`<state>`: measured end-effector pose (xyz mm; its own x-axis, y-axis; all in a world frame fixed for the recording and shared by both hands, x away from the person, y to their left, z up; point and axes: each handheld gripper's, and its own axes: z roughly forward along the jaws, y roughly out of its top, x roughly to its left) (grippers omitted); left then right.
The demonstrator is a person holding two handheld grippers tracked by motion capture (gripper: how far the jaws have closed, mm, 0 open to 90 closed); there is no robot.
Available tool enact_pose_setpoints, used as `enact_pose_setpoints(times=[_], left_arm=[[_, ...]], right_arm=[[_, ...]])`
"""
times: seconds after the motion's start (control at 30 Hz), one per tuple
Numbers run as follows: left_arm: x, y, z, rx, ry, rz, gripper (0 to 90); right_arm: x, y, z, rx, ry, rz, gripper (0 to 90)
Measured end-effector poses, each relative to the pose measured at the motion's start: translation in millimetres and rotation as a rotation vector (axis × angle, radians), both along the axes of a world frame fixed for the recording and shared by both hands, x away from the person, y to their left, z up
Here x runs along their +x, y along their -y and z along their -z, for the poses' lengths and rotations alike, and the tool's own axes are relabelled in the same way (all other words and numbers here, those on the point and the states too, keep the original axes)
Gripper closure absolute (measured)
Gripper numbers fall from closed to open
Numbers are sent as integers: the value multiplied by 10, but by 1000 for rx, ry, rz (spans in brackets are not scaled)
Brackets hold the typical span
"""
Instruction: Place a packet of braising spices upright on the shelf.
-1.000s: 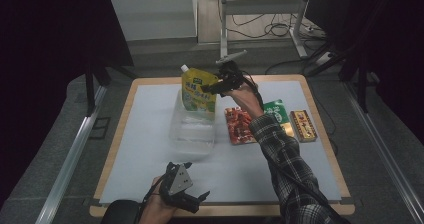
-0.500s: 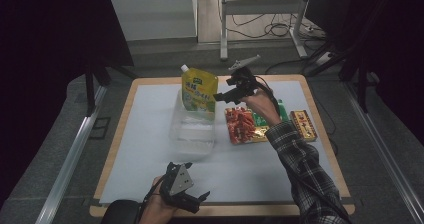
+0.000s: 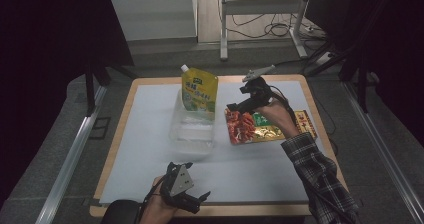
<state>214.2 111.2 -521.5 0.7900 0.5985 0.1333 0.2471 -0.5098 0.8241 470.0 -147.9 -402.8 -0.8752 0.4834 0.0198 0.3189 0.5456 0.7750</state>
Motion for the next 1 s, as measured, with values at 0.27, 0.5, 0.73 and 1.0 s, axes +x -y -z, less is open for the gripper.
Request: enact_pose_setpoints(times=[0.27,0.5,0.73,1.0], left_arm=[[0,8,4,3,0,3,0],[1,18,9,4,1,4,0],[5,17,10,15,2,4,0],[4,11,5,15,4,5,0]], right_arm=[[-134,201,118,19,7,33,62],[-254,378,287,22,2,66,62],[-357,551,366,44,11,95,63],[-358,753,451,40,12,150,65]])
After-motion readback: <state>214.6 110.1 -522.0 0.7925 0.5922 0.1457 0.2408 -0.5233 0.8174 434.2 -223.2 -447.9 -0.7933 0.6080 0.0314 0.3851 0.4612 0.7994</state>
